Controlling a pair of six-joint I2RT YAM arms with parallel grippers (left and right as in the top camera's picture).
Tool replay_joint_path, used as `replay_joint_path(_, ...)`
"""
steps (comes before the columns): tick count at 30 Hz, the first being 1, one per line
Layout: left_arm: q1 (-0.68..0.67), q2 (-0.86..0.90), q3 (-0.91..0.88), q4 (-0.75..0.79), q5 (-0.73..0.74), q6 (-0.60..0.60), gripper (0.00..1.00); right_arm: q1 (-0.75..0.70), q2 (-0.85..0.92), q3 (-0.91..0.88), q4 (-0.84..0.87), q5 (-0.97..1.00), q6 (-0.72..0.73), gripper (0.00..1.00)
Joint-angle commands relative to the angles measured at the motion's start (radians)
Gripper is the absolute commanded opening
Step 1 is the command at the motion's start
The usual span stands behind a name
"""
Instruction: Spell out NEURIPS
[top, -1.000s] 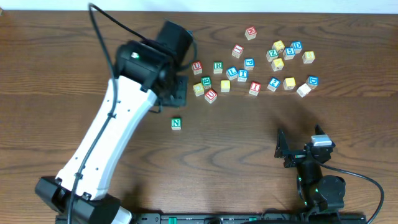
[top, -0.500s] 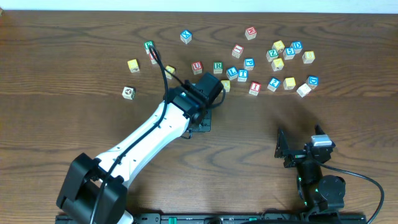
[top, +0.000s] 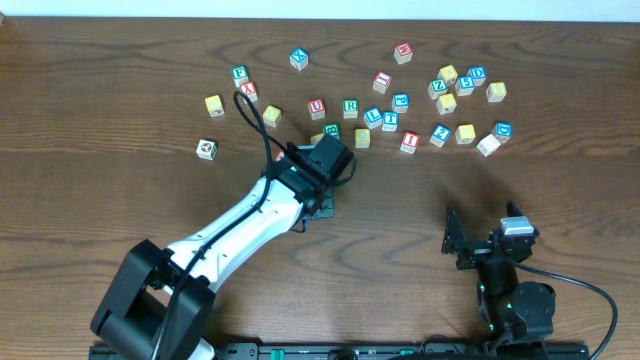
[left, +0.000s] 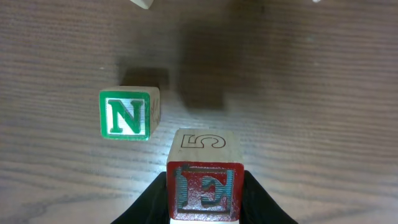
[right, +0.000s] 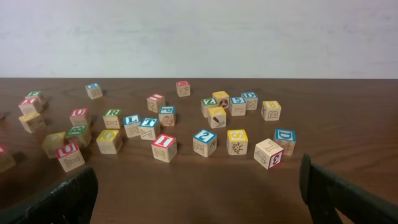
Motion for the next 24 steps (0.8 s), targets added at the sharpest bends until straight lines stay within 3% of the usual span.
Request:
replay_joint_path(1,0.002,-0.002,-0.038,0.024,-0.037,-0.018,0.08,0.005,-0.005,-0.001,-0.005,-0.002,0.009,0.99)
replay_joint_path(24,0.002,0.024,-0.053,0.091,-0.037,0.008,0.08,0.005,-0.005,-0.001,-0.005,-0.002,0.009,0.99)
